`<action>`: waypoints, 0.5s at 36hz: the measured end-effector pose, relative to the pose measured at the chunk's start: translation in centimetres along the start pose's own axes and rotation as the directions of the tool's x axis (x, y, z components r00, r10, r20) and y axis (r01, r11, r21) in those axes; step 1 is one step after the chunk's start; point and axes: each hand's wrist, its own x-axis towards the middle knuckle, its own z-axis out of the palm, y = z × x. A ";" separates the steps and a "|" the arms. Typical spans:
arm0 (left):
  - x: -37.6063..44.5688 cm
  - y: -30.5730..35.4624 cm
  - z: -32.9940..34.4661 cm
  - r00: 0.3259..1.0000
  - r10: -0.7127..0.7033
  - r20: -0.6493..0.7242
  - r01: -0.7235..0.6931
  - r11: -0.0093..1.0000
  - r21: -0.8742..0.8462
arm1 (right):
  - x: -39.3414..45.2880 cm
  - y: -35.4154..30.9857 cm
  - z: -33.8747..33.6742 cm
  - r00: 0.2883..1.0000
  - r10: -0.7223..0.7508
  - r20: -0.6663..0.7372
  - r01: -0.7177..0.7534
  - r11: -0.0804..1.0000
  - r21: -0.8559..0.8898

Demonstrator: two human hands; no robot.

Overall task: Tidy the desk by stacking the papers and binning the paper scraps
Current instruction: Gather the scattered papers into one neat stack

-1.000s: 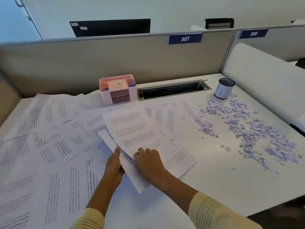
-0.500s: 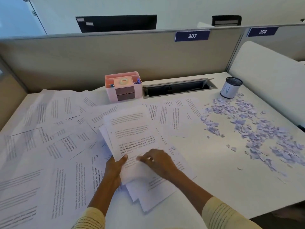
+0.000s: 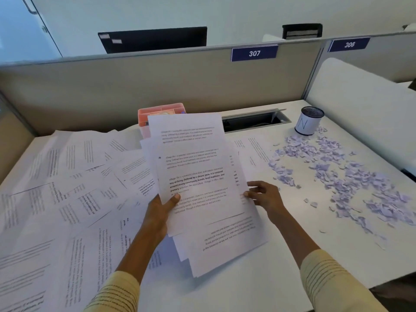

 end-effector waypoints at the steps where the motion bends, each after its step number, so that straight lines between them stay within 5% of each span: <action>1: 0.0 0.2 0.5 1.000 0.009 0.008 -0.009 1.000 0.006 | 0.1 0.1 -0.6 0.999 -0.013 -0.029 0.014 0.999 0.036; 5: 0.2 0.7 2.6 0.999 0.047 0.016 -0.047 0.999 0.000 | 0.5 0.4 -3.2 0.987 -0.019 -0.161 0.035 0.995 0.093; 8: 0.5 0.9 3.7 0.998 0.065 0.008 -0.065 0.998 0.014 | 0.8 0.3 -4.7 0.956 -0.133 -0.260 0.094 0.983 -0.158; 15: 0.7 1.5 5.5 0.998 0.057 0.004 -0.057 0.998 0.020 | 0.9 -1.3 -5.4 0.985 -0.172 -0.014 0.169 0.979 -0.118; 18: 0.6 1.8 5.5 0.998 0.067 0.011 -0.068 0.998 0.013 | 1.3 -0.9 -6.3 0.985 -0.171 -0.022 0.169 0.984 -0.051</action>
